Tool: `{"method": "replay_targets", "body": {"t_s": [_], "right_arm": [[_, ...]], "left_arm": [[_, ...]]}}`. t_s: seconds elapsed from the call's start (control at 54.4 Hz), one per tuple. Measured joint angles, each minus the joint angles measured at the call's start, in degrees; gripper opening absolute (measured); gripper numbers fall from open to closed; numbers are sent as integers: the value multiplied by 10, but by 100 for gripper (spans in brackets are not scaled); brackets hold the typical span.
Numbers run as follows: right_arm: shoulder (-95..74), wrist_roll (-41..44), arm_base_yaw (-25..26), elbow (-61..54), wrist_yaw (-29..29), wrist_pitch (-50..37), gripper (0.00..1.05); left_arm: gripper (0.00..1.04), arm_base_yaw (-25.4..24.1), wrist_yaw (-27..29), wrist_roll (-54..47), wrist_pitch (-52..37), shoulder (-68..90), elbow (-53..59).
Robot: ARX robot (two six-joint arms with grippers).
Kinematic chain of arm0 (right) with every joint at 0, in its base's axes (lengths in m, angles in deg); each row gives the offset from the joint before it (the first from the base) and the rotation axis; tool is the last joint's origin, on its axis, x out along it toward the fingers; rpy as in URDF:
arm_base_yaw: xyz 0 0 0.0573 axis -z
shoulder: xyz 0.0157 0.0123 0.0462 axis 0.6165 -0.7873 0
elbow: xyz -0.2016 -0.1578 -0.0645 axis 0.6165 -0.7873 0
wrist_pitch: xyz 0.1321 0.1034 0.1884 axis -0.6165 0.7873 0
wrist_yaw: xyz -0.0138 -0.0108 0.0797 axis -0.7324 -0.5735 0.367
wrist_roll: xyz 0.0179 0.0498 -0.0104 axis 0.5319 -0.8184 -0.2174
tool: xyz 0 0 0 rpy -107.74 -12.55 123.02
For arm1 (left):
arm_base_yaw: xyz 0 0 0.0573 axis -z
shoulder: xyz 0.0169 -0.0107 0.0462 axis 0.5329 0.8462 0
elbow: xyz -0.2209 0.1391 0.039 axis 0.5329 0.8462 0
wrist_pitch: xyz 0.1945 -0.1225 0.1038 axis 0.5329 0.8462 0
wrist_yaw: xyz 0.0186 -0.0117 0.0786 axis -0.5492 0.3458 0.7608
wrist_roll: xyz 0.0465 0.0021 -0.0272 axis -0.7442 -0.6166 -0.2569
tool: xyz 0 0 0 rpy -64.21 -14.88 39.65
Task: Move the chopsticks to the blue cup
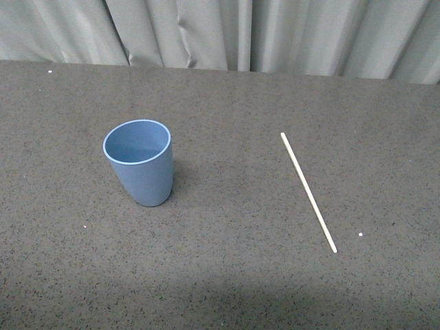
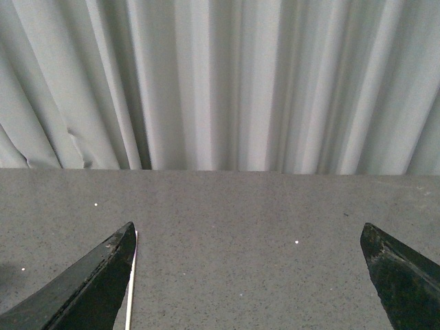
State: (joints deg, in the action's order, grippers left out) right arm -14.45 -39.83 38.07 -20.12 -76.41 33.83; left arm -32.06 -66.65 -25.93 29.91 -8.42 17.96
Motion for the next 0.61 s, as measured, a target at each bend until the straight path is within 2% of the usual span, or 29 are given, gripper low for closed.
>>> {"method": "replay_targets", "body": {"t_s": [0.607], "right_arm": [[0,0,0,0,0,0,95]], "left_arm": [[98,0,0,0,0,0,0]]}}
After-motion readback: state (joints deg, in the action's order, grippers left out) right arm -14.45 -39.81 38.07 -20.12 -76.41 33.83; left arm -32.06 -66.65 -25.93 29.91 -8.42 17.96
